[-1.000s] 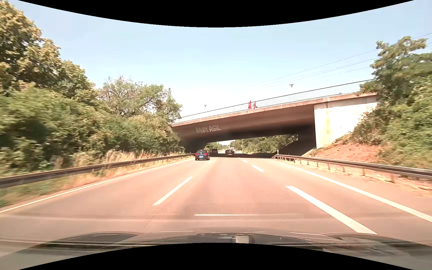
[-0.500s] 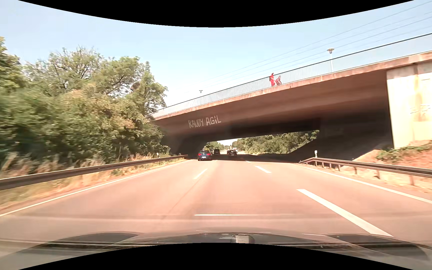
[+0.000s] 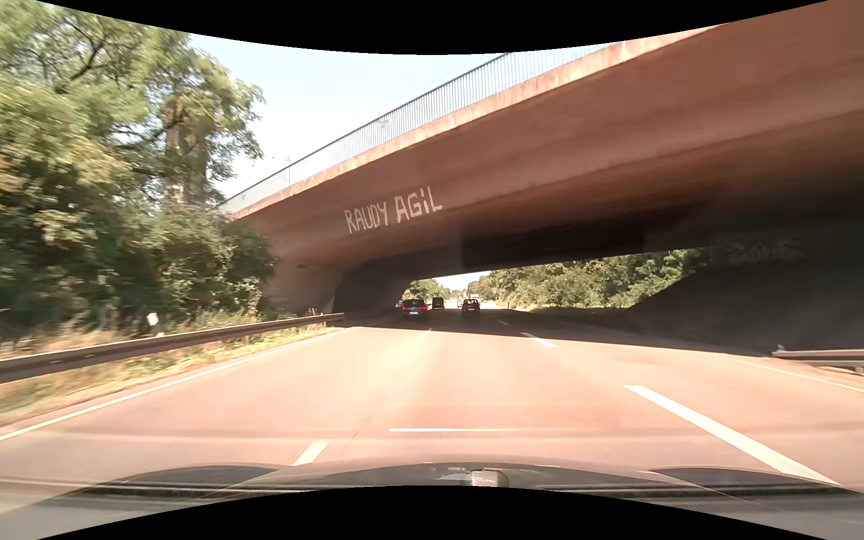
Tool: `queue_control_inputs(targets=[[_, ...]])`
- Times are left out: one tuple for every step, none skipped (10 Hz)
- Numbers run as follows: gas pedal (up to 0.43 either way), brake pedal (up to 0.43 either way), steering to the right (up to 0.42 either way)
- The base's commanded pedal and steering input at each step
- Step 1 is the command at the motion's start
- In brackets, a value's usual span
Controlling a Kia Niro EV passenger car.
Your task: Follow the waypoints while adhering to traffic rules and regulations
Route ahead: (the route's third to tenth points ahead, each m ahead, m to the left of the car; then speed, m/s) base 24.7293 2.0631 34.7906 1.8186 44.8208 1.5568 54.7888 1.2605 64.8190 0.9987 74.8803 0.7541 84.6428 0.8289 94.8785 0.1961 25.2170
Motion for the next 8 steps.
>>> queue_control_inputs(targets=[[0.157,0.0,-0.004],[0.157,0.0,-0.004],[0.157,0.0,-0.004],[0.157,0.0,-0.003],[0.157,0.0,-0.003],[0.157,0.0,-0.002],[0.157,0.0,-0.002],[0.169,0.0,-0.002]])
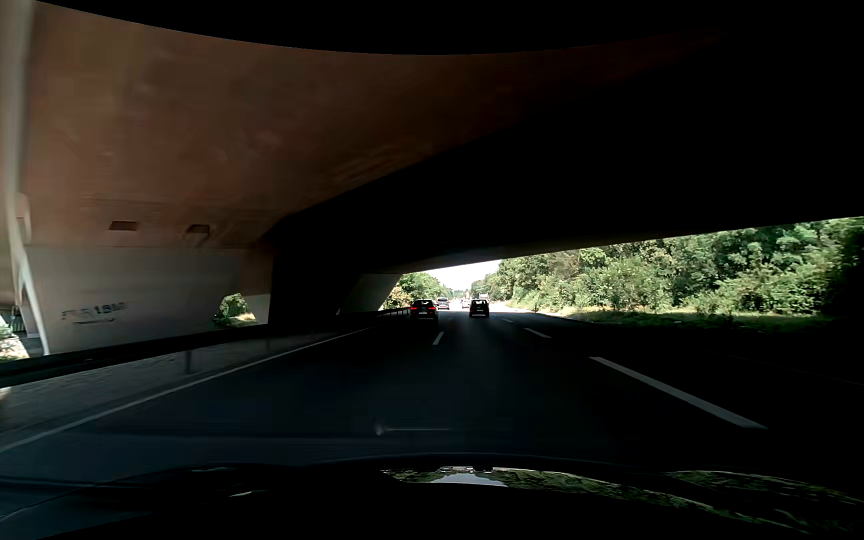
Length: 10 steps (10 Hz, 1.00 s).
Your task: Follow the waypoints while adhering to traffic rules and regulations
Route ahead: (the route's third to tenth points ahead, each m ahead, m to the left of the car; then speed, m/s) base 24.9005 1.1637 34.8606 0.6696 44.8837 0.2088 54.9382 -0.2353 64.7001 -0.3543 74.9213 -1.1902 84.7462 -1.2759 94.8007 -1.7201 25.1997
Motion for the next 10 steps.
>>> queue_control_inputs(targets=[[0.169,0.0,-0.002],[0.177,0.0,-0.002],[0.177,0.0,-0.002],[0.177,0.0,-0.002],[0.189,0.0,-0.002],[0.189,0.0,-0.002],[0.189,0.0,-0.002],[0.197,0.0,-0.002],[0.209,0.0,-0.001],[0.209,0.0,-0.002]])
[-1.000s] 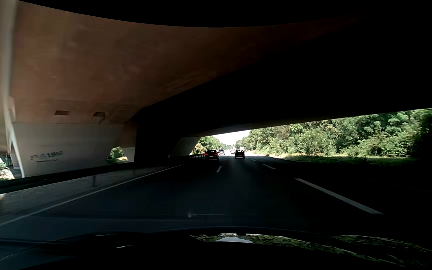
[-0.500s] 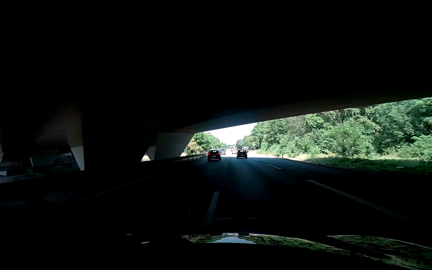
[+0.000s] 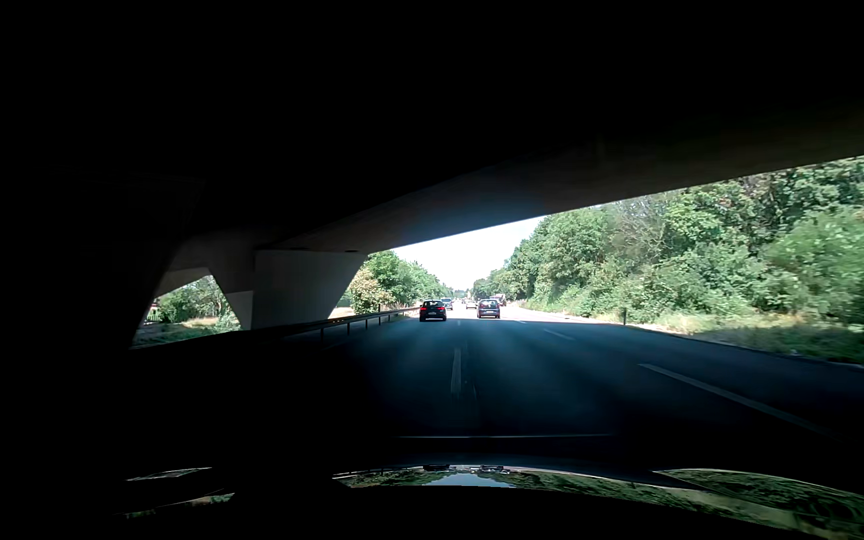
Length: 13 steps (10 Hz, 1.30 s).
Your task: Follow the waypoints while adhering to traffic rules and regulations
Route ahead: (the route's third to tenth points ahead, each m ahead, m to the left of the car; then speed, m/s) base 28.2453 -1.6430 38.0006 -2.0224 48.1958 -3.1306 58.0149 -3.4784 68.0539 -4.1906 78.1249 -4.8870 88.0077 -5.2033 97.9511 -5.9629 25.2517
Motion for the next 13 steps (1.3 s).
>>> queue_control_inputs(targets=[[0.22,0.0,-0.001],[0.228,0.0,-0.001],[0.228,0.0,-0.001],[0.228,0.0,-0.001],[0.228,0.0,-0.001],[0.228,0.0,-0.001],[0.228,0.0,-0.001],[0.228,0.0,-0.001],[0.228,0.0,-0.001],[0.228,0.0,-0.001],[0.228,0.0,-0.001],[0.228,0.0,-0.001],[0.228,0.0,-0.001]])
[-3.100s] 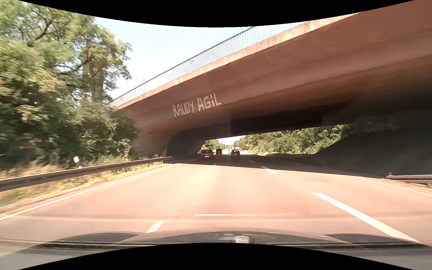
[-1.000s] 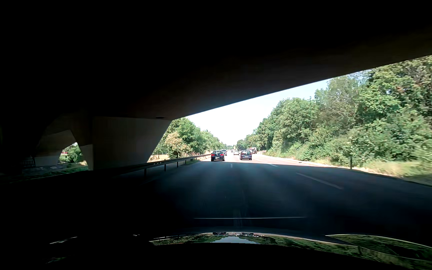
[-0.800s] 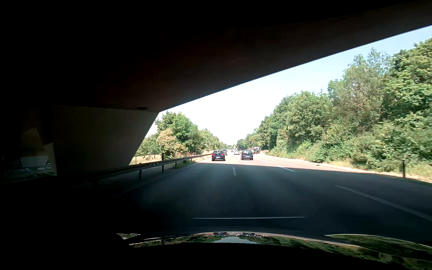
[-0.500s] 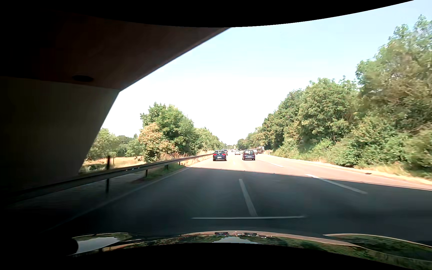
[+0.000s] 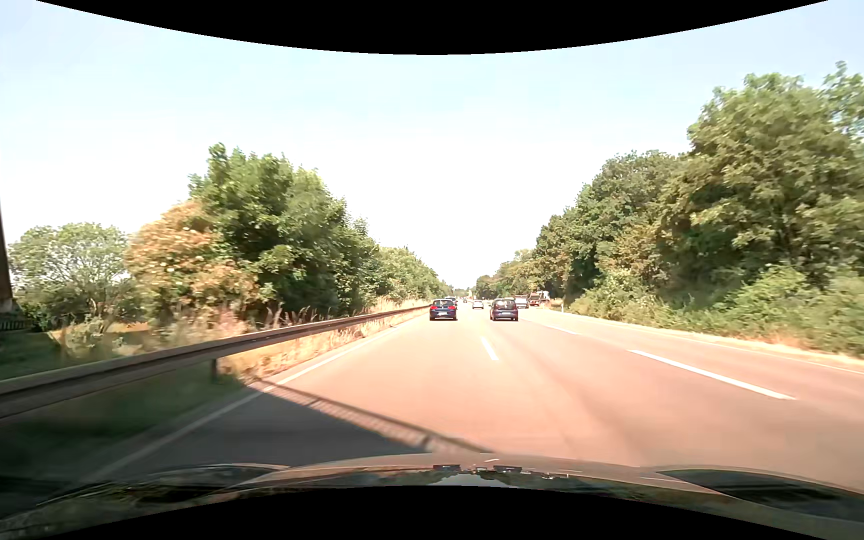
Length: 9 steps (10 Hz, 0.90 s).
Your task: Follow the waypoints while adhering to traffic rules and regulations
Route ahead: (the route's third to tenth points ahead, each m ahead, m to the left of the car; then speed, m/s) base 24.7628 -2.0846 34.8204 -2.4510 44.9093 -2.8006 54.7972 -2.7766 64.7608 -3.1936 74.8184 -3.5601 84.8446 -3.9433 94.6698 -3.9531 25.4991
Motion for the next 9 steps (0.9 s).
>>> queue_control_inputs(targets=[[0.228,0.0,-0.001],[0.228,0.0,-0.001],[0.228,0.0,0.0],[0.228,0.0,0.0],[0.228,0.0,0.0],[0.228,0.0,0.0],[0.228,0.0,0.0],[0.228,0.0,0.0],[0.228,0.0,0.0]])
